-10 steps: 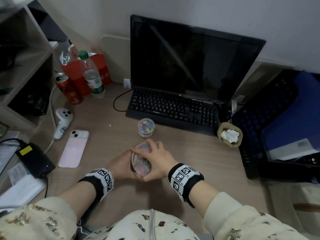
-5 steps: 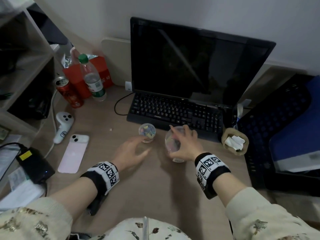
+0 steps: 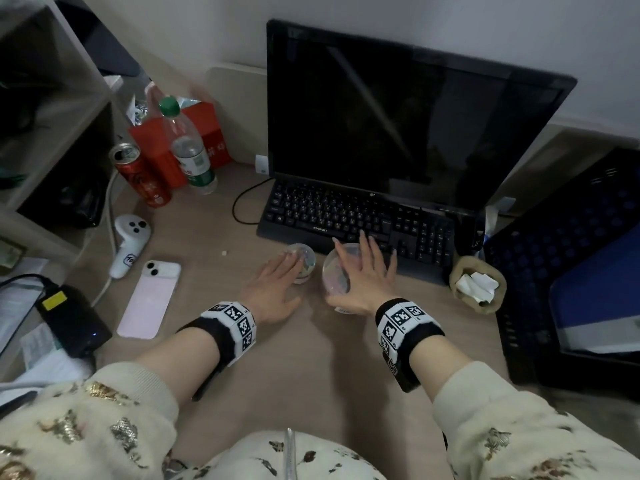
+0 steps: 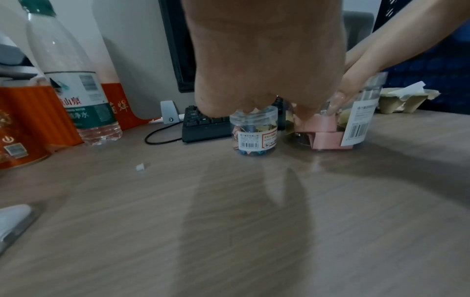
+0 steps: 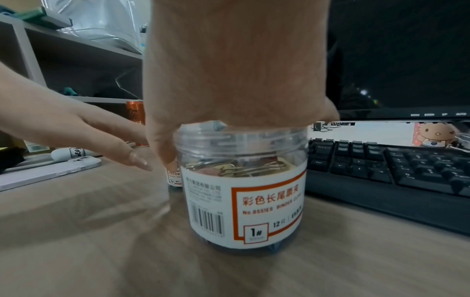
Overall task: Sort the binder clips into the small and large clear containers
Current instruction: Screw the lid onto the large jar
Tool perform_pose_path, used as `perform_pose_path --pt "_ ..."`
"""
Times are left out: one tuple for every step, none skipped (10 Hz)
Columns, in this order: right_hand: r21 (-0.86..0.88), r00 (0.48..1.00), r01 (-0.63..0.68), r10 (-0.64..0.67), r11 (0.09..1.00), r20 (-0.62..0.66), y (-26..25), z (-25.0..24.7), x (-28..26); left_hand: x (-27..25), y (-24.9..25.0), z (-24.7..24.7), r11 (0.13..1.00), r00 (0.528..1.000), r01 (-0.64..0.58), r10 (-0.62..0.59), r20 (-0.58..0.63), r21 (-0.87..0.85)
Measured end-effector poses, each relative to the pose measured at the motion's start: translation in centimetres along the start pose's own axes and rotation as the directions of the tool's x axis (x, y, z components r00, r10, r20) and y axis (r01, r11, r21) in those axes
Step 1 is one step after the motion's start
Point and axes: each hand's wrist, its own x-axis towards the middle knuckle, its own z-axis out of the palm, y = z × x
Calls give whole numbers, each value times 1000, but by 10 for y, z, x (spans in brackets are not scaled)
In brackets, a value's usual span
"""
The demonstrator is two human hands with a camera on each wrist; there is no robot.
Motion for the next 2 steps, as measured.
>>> perform_pose_path --pt "-50 999 28 -29 998 -19 0 0 -4 -4 5 -5 999 1000 15 -14 28 -32" --pt "-79 998 51 -54 996 -27 -3 -6 -10 -9 7 -11 997 1000 18 -19 -12 -80"
